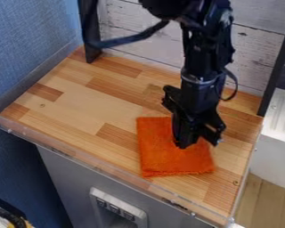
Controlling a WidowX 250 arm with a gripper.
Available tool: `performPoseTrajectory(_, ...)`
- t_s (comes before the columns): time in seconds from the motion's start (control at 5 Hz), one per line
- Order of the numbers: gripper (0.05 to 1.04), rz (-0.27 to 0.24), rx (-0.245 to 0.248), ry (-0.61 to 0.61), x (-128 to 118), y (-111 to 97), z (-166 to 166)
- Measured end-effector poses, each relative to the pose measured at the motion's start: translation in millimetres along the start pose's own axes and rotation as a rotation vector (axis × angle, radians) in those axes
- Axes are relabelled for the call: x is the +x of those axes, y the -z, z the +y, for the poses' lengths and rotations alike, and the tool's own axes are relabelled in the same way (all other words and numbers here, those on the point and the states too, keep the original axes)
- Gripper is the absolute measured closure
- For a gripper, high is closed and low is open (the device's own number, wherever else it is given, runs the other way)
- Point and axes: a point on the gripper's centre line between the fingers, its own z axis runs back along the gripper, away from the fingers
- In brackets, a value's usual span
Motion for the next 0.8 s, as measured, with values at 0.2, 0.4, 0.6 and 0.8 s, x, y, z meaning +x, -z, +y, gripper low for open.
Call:
performPoseTrajectory(0.2,1.025,0.01,0.01,-0.001,1,14,2)
performPoseTrajectory(0.4,1.025,0.003,0.018,0.005,3,24,4)
performPoseTrajectory(0.6,1.025,-0.007,0.028,-0.02,4,27,12)
performPoseTrajectory(0.8,1.025,-0.023,0.035,-0.084,8,26,30)
